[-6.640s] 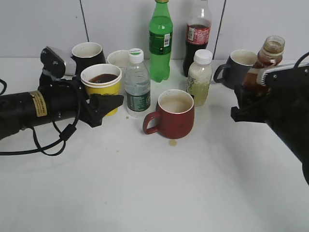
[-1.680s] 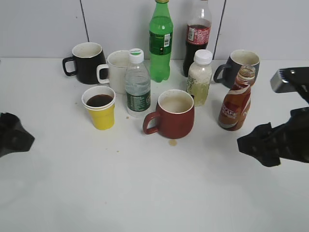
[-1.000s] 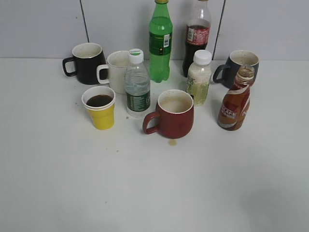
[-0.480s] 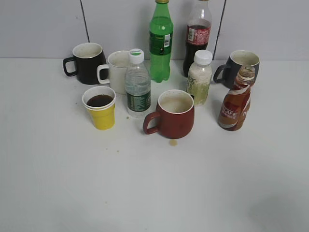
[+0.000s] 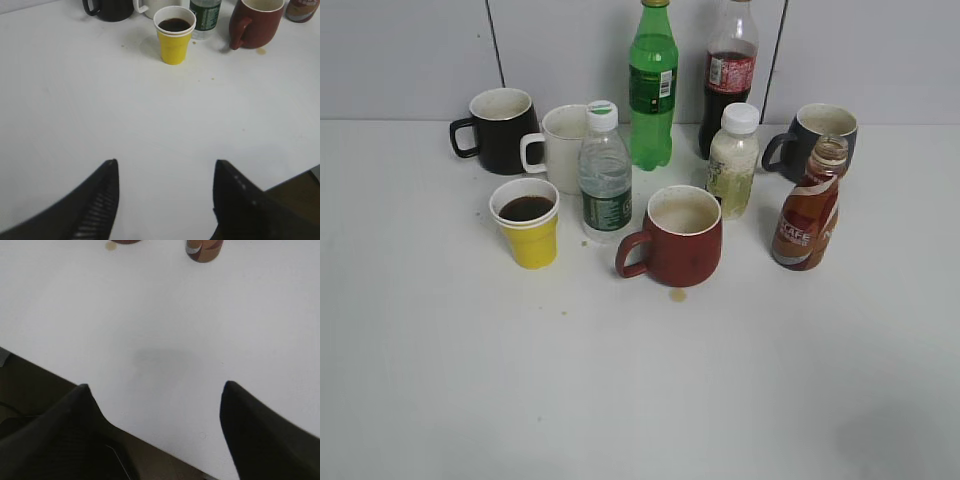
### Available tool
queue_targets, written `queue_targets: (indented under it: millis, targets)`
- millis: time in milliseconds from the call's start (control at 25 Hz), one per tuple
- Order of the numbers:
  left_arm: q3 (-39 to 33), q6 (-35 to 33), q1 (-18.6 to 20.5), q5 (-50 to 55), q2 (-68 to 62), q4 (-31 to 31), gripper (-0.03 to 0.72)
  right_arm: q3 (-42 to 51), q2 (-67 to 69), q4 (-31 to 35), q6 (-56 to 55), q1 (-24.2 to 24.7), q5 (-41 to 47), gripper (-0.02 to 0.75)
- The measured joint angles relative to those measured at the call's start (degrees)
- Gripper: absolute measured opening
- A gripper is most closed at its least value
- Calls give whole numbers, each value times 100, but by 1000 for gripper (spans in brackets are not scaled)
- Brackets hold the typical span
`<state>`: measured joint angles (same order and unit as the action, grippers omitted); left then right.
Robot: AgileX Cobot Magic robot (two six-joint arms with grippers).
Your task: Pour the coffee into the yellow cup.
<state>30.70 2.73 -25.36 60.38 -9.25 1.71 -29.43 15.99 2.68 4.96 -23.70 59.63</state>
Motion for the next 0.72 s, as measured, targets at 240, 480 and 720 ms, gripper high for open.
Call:
queue_targets:
  millis: [240,480,720]
  targets:
    - [0,0,8,-6,0,0,445,0,0,5,-6,0,0,589]
    - [0,-5,989,-6,7,-15,407,0,-130,11,-6,953,-5,589]
    - [0,-11,2246,-12,234,-15,355,0,-1108,11,-6,2160,-5,589]
